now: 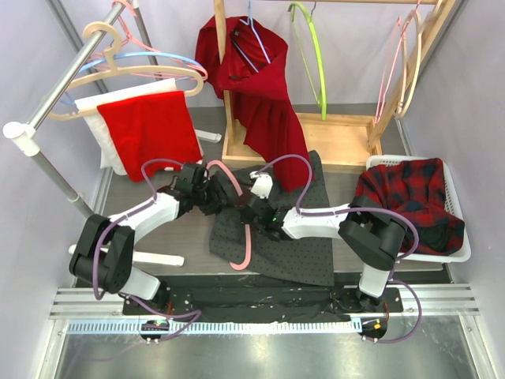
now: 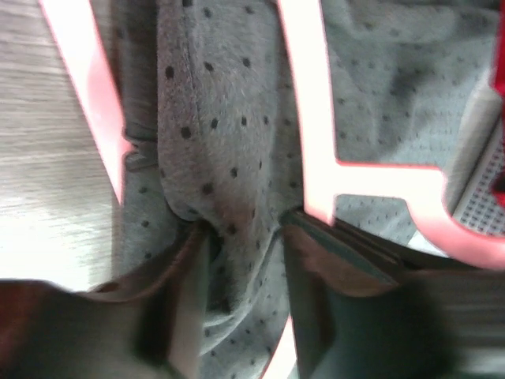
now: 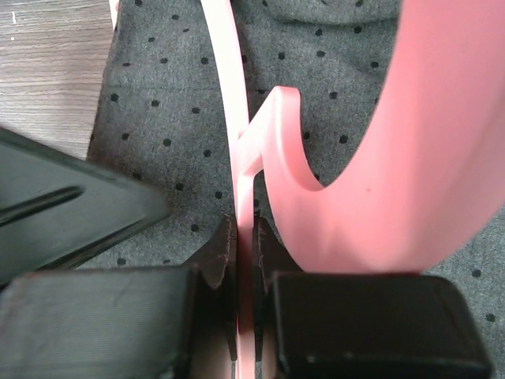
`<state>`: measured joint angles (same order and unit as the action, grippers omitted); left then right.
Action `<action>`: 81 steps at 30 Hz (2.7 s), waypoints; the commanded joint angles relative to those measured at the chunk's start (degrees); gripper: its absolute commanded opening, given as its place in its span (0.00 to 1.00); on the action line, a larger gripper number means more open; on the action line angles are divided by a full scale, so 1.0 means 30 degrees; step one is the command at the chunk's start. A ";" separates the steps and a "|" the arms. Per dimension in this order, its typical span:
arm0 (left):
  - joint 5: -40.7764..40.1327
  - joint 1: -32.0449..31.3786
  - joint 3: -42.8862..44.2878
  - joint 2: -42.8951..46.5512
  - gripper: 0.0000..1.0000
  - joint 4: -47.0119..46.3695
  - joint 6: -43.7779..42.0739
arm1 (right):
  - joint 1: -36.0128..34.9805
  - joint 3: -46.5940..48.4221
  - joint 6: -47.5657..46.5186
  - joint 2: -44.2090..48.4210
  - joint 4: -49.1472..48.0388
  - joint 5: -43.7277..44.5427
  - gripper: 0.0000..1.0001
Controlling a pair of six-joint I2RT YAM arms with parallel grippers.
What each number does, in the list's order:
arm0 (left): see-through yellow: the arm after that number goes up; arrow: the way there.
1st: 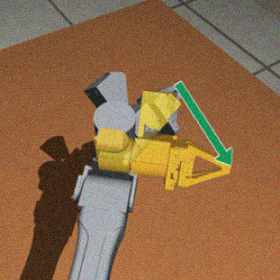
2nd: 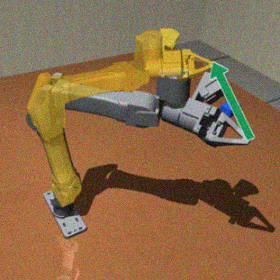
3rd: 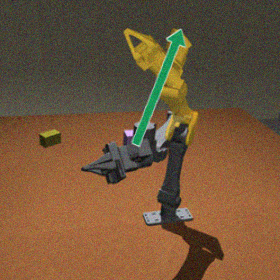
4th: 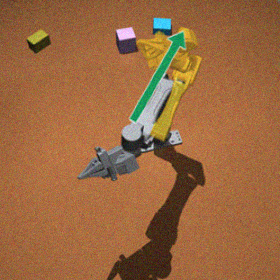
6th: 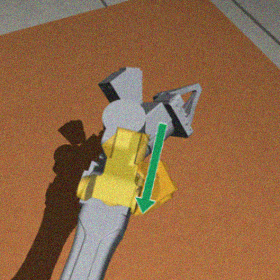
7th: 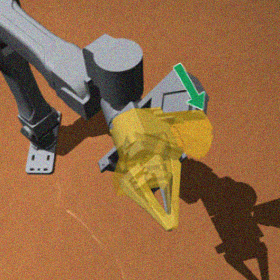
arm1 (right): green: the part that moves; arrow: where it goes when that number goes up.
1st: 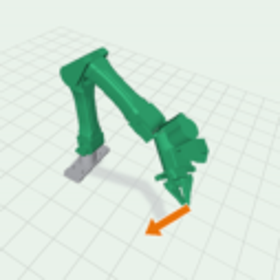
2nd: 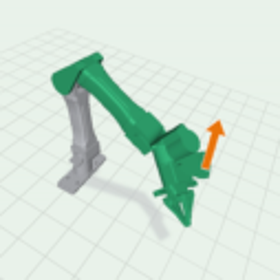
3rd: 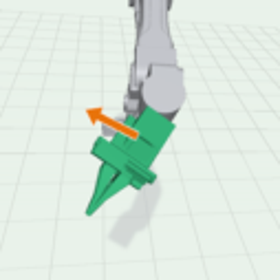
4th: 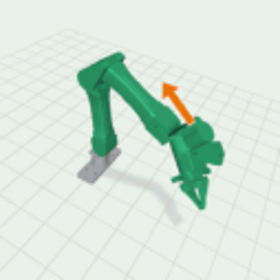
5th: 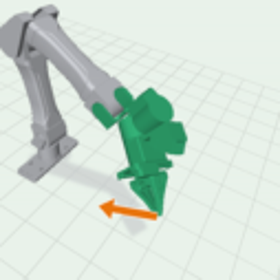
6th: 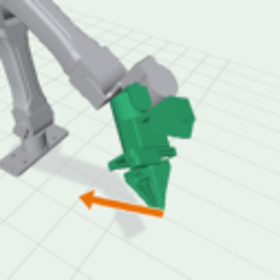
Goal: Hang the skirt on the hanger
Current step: Hang the skirt on the hanger.
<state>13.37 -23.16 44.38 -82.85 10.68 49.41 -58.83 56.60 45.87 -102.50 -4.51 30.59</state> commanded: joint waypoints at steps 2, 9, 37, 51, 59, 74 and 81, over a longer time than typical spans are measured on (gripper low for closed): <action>-0.1871 0.0043 0.1464 -0.1298 0.55 0.0133 -0.0678 | 0.0302 -0.0847 -0.0026 0.0093 0.1680 0.0351 0.01; -0.3398 0.0541 0.3134 -0.2586 0.54 -0.0366 -0.1117 | 0.0273 -0.1171 0.0062 0.0328 0.1593 0.0175 0.01; -0.4809 0.0688 0.6008 -0.7918 0.40 0.1041 -0.2846 | 0.0244 -0.1464 0.0297 0.0182 0.0831 -0.0030 0.01; -0.3430 0.0688 0.5393 -0.6400 0.00 0.0953 -0.3870 | 0.0273 -0.1464 0.0326 0.0152 0.0948 0.0642 0.01; -0.3664 0.0659 0.4603 -0.2388 0.00 0.1888 -0.4282 | 0.0273 -0.1230 0.0004 0.0533 0.1064 0.1785 0.01; -0.7150 0.0688 0.2667 -0.0302 0.00 0.2769 -0.3784 | 0.0273 -0.2255 0.0648 0.2817 0.4428 0.4038 0.01; -0.7356 0.0659 0.2726 -0.0275 0.00 0.2798 -0.3784 | 0.0302 -0.2138 0.0590 0.3228 0.6805 0.5769 0.01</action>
<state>-5.56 -21.47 51.99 -84.05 19.59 38.48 -59.20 51.00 47.64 -94.11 5.08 35.62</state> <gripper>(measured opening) 0.050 0.081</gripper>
